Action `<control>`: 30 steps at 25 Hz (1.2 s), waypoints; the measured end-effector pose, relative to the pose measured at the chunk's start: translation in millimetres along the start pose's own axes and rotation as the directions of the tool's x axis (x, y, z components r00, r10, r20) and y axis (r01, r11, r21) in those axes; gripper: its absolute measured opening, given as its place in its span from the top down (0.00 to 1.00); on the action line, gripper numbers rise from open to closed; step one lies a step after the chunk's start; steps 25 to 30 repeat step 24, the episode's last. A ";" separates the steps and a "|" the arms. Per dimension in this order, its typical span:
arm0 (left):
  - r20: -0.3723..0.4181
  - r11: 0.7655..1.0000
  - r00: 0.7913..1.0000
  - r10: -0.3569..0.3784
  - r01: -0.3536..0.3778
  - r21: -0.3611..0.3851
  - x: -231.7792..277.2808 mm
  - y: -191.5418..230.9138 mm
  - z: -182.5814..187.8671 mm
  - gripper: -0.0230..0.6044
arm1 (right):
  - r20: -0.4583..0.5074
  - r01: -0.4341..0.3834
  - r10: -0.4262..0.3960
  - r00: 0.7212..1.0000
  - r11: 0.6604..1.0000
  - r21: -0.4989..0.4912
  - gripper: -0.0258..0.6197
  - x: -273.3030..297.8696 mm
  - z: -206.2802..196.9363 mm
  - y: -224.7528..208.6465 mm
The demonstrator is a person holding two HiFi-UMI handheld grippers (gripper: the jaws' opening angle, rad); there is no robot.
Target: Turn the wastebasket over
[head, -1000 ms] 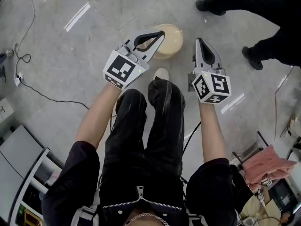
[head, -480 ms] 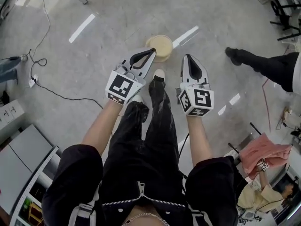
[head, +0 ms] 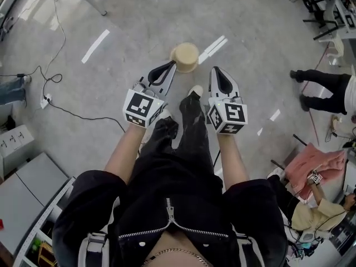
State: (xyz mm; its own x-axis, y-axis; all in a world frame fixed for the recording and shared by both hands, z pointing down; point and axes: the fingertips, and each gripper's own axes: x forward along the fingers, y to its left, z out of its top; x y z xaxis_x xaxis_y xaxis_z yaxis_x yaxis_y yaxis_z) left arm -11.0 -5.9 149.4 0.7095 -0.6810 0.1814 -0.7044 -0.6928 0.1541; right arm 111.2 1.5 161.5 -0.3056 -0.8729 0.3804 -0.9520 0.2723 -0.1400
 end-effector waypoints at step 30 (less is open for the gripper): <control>0.041 0.999 0.999 -0.003 0.001 0.035 -38.0 -51.1 35.7 0.96 | 0.032 0.031 -0.033 0.999 0.998 0.049 0.95 -68.0 12.8 18.4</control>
